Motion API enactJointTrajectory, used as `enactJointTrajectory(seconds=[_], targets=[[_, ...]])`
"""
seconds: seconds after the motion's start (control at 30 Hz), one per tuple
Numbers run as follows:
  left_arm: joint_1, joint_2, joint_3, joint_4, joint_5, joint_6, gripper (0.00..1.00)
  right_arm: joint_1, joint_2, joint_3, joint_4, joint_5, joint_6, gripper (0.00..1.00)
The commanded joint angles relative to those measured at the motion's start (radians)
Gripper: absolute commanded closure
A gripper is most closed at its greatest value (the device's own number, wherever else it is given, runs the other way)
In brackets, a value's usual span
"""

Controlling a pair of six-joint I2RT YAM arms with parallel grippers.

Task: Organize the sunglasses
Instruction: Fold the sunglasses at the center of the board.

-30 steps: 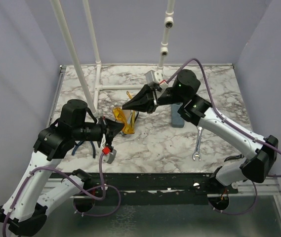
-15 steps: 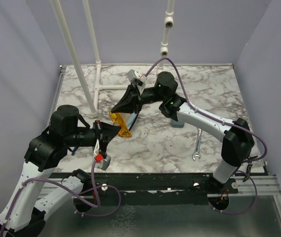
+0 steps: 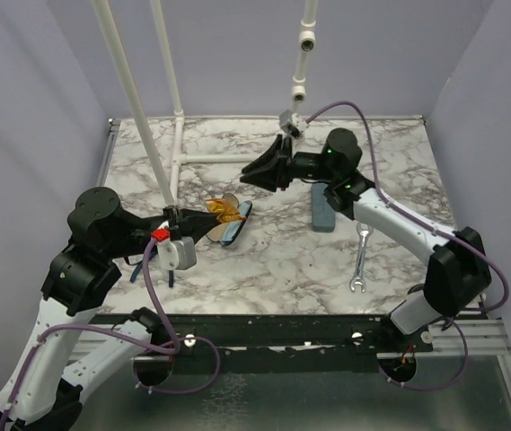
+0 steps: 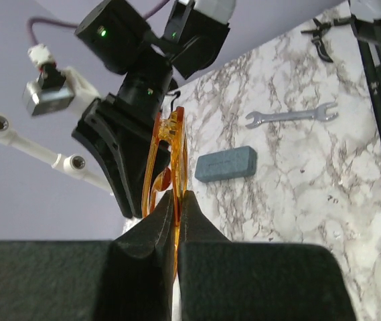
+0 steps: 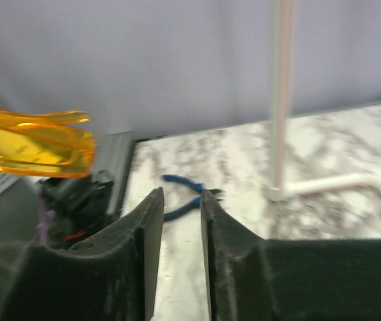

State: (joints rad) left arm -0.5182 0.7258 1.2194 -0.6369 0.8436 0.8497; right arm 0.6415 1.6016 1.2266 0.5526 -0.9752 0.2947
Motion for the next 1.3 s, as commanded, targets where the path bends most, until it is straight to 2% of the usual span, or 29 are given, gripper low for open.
enactJointTrajectory(seconds=[0.0, 0.1, 0.17, 0.2, 0.23, 0.33, 0.4, 0.57, 0.7, 0.83, 0.9, 1.07, 1.2, 1.27], targets=[[0.001, 0.009, -0.004, 0.188, -0.069, -0.327, 1.0, -0.051, -0.167, -0.04, -0.218, 0.349, -0.193, 0.61], [0.001, 0.03, 0.003, 0.251, -0.131, -0.424, 1.0, -0.051, -0.232, -0.097, -0.298, 0.37, -0.334, 0.41], [0.001, 0.047, 0.014, 0.263, -0.118, -0.447, 1.0, -0.047, -0.28, -0.153, -0.282, 0.293, -0.394, 0.13], [0.001, 0.051, 0.017, 0.264, -0.098, -0.45, 1.0, -0.045, -0.308, -0.188, -0.25, 0.236, -0.421, 0.02], [0.001, 0.053, 0.014, 0.27, -0.074, -0.454, 1.0, -0.042, -0.338, -0.23, -0.2, 0.174, -0.442, 0.01], [0.001, 0.049, -0.005, 0.283, -0.012, -0.463, 1.0, -0.022, -0.416, -0.342, 0.031, 0.035, -0.473, 0.0], [0.001, 0.047, -0.015, 0.291, 0.001, -0.476, 1.0, 0.005, -0.435, -0.359, 0.121, 0.012, -0.474, 0.0], [0.001, 0.057, -0.018, 0.299, 0.016, -0.485, 1.0, 0.082, -0.361, -0.257, 0.153, 0.01, -0.39, 0.0], [0.001, 0.06, -0.022, 0.307, 0.029, -0.486, 1.0, 0.093, -0.287, -0.214, 0.294, 0.011, -0.217, 0.01], [0.001, 0.058, -0.027, 0.31, 0.037, -0.485, 1.0, 0.098, -0.226, -0.17, 0.328, 0.023, -0.143, 0.05], [0.001, 0.057, -0.031, 0.31, 0.041, -0.485, 1.0, 0.098, -0.203, -0.155, 0.359, 0.002, -0.107, 0.1], [0.001, 0.056, -0.037, 0.311, 0.041, -0.484, 1.0, 0.108, -0.161, -0.122, 0.452, -0.072, -0.014, 0.33], [0.001, 0.059, -0.037, 0.319, 0.039, -0.491, 1.0, 0.114, -0.146, -0.119, 0.47, -0.088, 0.005, 0.4], [0.001, 0.06, -0.037, 0.327, 0.033, -0.503, 1.0, 0.115, -0.143, -0.122, 0.468, -0.093, 0.006, 0.47]])
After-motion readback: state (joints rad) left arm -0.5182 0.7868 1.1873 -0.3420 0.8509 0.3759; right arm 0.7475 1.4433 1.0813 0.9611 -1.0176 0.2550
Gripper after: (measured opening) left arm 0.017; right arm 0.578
